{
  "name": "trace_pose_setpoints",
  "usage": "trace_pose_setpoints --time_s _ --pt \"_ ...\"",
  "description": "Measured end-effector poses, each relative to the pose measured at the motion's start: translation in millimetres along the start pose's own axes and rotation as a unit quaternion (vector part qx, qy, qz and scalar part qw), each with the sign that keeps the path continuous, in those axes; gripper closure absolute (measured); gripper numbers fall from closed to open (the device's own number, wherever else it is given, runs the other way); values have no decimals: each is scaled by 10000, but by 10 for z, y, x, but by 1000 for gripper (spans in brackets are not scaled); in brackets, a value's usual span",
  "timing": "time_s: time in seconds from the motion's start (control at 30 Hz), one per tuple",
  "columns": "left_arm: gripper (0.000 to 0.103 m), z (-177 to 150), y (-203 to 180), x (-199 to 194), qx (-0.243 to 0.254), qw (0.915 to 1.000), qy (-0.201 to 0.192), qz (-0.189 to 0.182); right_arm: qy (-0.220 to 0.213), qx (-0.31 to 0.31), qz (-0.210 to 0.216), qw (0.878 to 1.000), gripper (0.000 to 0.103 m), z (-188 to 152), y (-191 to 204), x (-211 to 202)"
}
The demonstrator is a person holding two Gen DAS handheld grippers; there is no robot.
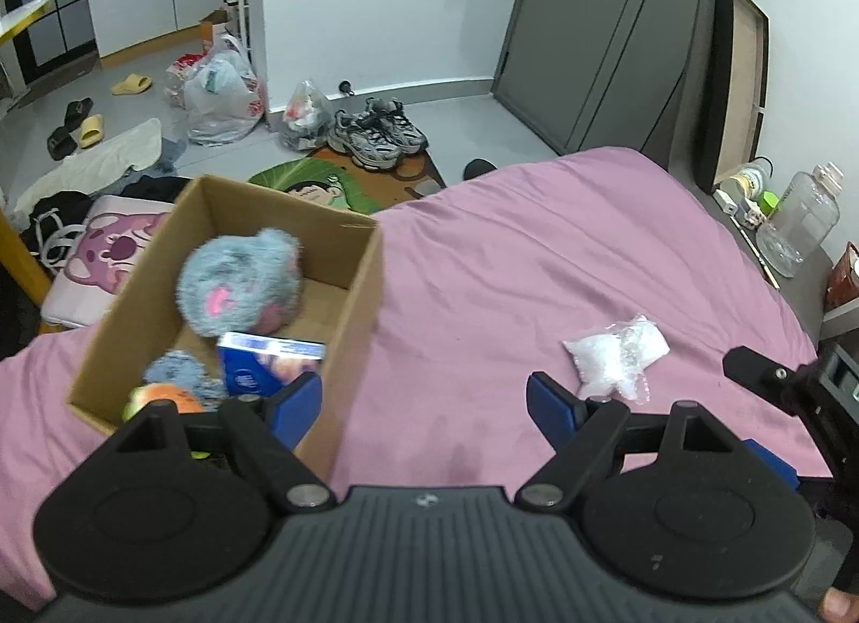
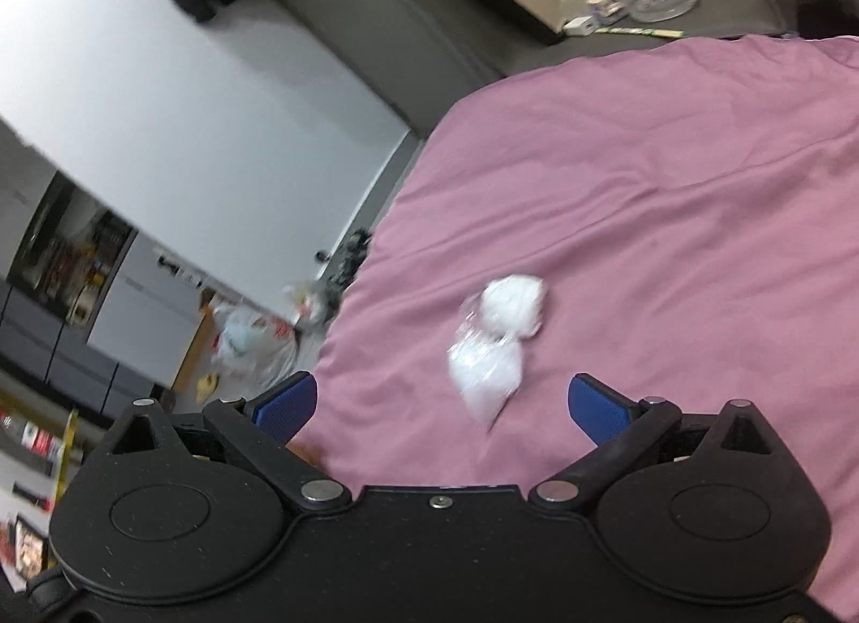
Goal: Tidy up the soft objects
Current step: 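Move both open grippers over the plastic bag and white wad on the bed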
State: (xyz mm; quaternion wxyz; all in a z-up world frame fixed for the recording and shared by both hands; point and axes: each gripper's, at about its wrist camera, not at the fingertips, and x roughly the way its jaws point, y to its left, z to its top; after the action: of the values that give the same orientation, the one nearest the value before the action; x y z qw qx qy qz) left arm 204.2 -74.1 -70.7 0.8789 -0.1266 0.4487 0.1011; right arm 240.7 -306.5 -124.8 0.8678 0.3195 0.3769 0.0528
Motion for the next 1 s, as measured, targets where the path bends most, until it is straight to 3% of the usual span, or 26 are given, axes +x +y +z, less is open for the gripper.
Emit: trace_pose_setpoints --time_s 0.53,1.0 --pt "26 16 -693 857 -116 9980 359 -508 230 962 0 9951 18 238 -346 708" --pt "29 16 -920 1550 -300 9926 789 -879 468 1260 -130 9908 19 327 -489 1073"
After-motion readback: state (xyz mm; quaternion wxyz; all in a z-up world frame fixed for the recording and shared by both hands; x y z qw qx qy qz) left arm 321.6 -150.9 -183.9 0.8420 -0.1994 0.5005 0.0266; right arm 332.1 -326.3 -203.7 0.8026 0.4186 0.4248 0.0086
